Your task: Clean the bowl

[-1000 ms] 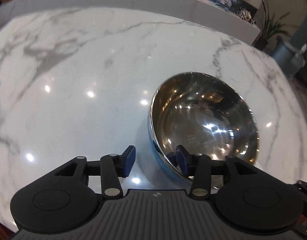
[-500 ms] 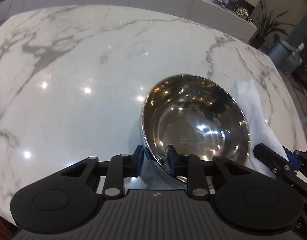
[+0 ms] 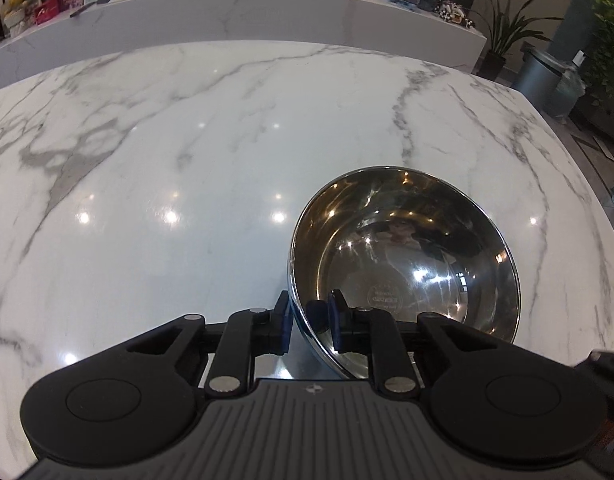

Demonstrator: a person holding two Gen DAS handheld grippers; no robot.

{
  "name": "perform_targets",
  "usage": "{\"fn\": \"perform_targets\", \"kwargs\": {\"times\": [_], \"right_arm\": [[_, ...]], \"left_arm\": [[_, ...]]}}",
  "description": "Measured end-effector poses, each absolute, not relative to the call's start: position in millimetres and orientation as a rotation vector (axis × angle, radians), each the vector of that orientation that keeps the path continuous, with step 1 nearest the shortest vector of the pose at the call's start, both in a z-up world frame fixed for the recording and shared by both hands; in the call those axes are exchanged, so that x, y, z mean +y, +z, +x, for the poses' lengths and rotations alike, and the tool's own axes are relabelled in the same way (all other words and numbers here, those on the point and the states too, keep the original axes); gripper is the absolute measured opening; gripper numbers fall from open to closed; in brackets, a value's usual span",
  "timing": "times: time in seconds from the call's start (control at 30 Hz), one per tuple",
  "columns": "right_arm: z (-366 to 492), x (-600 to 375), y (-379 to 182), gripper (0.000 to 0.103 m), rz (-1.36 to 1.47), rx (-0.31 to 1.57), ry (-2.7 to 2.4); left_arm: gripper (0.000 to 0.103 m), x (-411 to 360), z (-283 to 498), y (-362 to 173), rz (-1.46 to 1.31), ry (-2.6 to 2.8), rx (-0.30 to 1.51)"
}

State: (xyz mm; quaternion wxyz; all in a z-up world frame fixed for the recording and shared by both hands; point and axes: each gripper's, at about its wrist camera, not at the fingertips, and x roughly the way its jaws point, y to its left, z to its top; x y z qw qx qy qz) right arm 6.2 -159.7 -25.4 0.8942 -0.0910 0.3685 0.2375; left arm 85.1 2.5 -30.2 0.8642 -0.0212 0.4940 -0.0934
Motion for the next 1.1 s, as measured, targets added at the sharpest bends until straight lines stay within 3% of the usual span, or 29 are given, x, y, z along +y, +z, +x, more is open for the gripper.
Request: {"fn": "perform_targets", "kwargs": {"times": [0.13, 0.23, 0.3, 0.53, 0.73, 0.9, 1.1], "right_arm": [[5.1, -159.0, -25.7, 0.011, -0.19, 0.768, 0.487], [6.6, -161.8, -24.8, 0.011, -0.191, 0.763, 0.47], [9.4, -165.2, -23.0, 0.011, -0.19, 0.753, 0.454], [22.3, -177.1, -10.0, 0.011, -0.19, 0.695, 0.419], [25.3, -177.9, -6.0, 0.011, -0.201, 0.674, 0.435], [28.0, -176.7, -7.7, 0.011, -0.203, 0.677, 0.45], [24.5, -175.5, -9.2, 0.011, -0.204, 0.688, 0.466]], "left_arm": [[0.017, 3.1, 83.5, -29.9, -0.045, -0.181, 1.037], [0.025, 4.8, 81.6, -29.2, -0.059, -0.161, 1.05], [0.037, 6.9, 80.1, -29.3, -0.086, -0.152, 1.067], [0.046, 9.9, 74.8, -31.6, -0.203, -0.172, 1.133], [0.046, 9.5, 73.7, -37.1, -0.282, -0.206, 1.183], [0.036, 10.2, 75.2, -39.6, -0.273, -0.209, 1.186], [0.032, 11.8, 80.3, -39.0, -0.24, -0.237, 1.176]]}}
